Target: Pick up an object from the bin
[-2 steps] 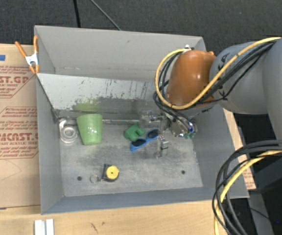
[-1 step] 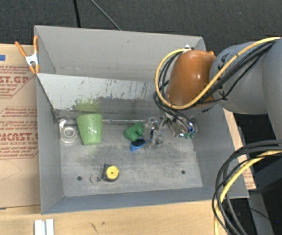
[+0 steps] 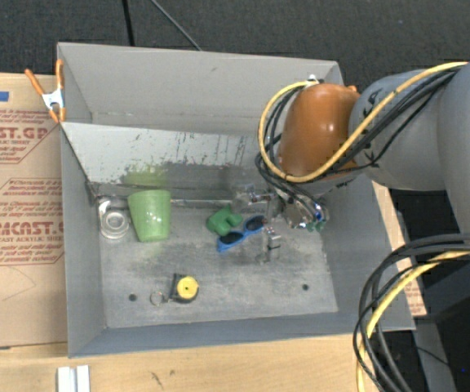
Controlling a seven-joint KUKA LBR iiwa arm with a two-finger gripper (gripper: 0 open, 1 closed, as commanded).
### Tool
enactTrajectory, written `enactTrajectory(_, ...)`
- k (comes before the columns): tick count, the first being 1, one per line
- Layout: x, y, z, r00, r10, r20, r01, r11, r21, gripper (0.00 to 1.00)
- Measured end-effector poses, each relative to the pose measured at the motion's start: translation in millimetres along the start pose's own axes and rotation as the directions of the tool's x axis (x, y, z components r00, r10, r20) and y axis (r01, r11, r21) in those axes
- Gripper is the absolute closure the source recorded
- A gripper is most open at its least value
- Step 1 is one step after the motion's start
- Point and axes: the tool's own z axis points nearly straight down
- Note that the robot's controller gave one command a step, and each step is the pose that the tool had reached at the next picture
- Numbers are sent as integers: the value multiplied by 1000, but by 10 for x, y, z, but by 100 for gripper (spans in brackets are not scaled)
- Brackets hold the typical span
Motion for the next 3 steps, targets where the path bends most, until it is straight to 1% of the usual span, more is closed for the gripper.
enactTrajectory(1,-59,-56,299,999,-29,16,29,1000,2,0)
enactTrajectory(2,-28,-61,318,1000,-30,4,30,1000,2,100)
enactTrajectory(3,300,227,-730,999,48,6,-48,999,1,100)
